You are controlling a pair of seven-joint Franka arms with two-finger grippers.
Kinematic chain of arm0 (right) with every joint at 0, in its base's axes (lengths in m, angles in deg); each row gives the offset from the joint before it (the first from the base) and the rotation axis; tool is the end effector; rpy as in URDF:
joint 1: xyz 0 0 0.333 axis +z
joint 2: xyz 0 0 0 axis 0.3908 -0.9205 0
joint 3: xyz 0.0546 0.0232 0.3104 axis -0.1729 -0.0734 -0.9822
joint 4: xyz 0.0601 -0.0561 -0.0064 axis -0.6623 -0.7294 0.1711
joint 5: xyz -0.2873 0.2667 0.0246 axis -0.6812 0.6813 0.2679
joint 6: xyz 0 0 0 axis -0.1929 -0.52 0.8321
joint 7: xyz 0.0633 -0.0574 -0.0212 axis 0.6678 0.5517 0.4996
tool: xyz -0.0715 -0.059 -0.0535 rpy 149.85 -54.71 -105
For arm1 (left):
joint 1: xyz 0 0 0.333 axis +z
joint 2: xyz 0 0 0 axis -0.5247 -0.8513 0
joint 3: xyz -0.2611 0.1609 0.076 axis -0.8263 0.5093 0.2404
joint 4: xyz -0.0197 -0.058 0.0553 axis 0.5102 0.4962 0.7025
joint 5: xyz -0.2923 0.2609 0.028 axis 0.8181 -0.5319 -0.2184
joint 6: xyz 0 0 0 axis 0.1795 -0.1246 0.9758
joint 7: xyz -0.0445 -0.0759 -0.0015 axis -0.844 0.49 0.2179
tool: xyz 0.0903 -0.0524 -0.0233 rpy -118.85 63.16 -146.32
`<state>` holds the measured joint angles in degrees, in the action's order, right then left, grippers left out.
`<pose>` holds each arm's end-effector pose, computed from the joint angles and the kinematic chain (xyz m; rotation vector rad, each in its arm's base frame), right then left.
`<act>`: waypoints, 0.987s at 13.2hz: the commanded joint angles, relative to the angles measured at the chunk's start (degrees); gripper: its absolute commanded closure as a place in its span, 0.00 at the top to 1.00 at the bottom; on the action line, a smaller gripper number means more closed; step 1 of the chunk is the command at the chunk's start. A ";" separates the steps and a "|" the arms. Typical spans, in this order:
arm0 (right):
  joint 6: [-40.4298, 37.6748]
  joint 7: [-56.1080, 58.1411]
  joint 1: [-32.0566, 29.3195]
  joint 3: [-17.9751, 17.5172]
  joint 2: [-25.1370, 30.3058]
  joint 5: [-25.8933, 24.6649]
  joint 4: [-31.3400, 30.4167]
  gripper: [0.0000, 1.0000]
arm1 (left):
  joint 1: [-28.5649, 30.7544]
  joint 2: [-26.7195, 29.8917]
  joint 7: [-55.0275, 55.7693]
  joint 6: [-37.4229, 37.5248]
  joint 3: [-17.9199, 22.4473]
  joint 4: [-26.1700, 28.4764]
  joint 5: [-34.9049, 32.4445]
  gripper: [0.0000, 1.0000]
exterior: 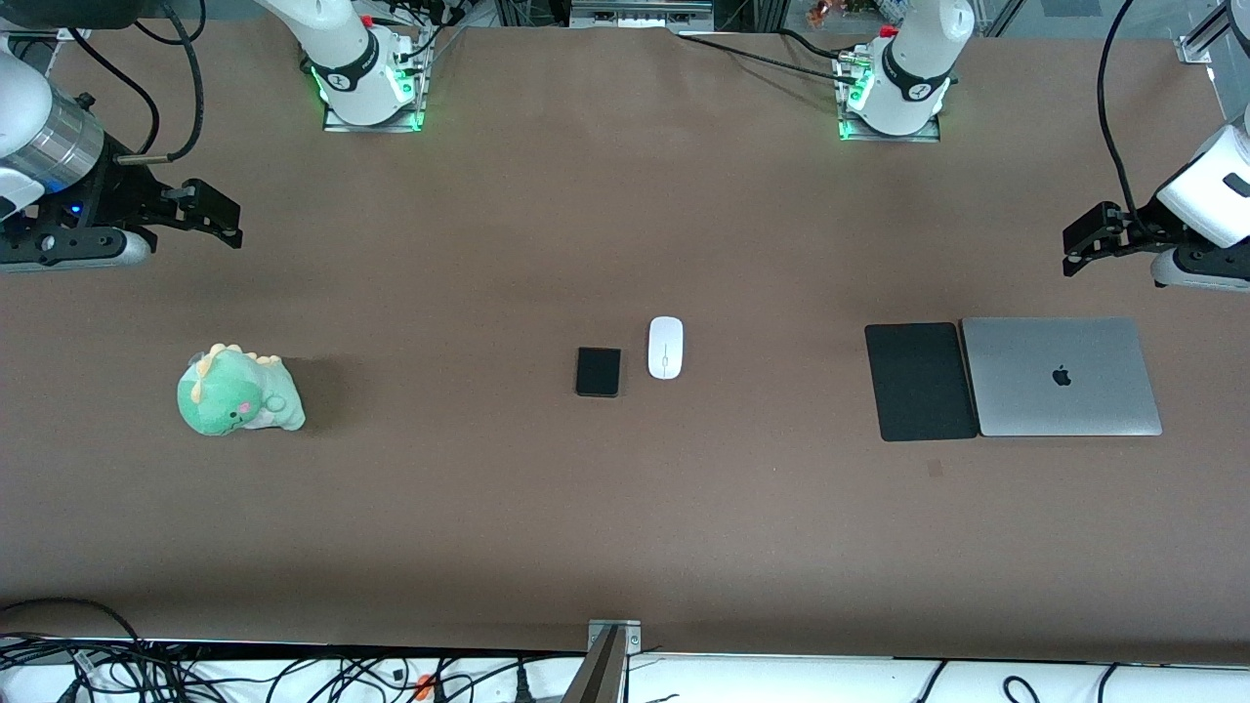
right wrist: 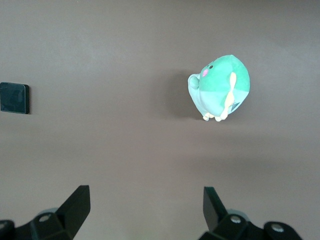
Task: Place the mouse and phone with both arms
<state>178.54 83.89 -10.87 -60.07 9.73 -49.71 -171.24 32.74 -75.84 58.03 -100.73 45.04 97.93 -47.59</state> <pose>0.5575 0.0643 0.5958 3.1312 0.1066 -0.0514 0.5635 0.0030 0.5891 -3.0756 0.2064 -0.0510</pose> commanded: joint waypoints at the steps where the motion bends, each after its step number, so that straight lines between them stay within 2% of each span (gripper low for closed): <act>1: -0.36 0.13 -0.18 -0.29 -0.49 -0.66 1.27 1.00 | 0.13 -0.78 -0.24 1.14 0.10 -1.76 1.06 1.00; 13: -0.36 0.13 -0.18 -0.29 -0.49 -0.66 1.27 1.00 | -0.04 -1.22 -0.15 1.14 0.10 -1.76 1.14 1.00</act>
<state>178.54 83.89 -10.87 -60.07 9.73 -49.71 -171.24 32.69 -76.33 58.03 -100.73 45.04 97.93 -47.58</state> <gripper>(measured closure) 0.000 0.000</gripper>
